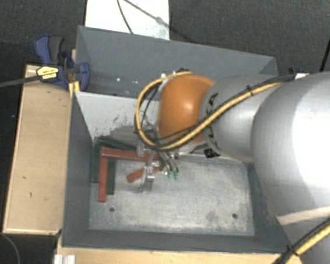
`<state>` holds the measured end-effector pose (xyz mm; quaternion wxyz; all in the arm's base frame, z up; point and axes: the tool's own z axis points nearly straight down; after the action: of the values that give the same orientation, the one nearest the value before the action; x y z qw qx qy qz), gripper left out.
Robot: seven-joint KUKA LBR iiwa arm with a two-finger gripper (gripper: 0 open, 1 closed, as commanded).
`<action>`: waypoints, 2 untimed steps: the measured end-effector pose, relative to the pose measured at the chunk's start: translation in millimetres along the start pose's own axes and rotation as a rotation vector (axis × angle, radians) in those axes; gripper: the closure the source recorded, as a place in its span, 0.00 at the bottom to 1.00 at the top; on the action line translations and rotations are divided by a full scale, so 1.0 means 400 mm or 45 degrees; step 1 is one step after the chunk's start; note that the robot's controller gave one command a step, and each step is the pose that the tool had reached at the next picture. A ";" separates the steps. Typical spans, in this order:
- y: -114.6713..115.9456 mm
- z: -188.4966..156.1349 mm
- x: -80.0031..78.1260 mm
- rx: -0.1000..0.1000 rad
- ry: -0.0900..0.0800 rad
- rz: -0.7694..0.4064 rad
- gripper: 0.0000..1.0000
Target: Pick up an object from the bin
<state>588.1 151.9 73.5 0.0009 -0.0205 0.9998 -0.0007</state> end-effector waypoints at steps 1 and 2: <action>-0.051 -0.002 0.027 -0.002 0.001 -0.063 0.00; -0.048 -0.005 0.025 -0.004 -0.003 -0.062 1.00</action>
Offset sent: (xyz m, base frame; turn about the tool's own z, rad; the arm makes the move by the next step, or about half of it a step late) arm -0.0107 -0.0199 0.0002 -0.0515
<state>578.9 132.2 75.3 0.0020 -0.0447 0.9990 0.0008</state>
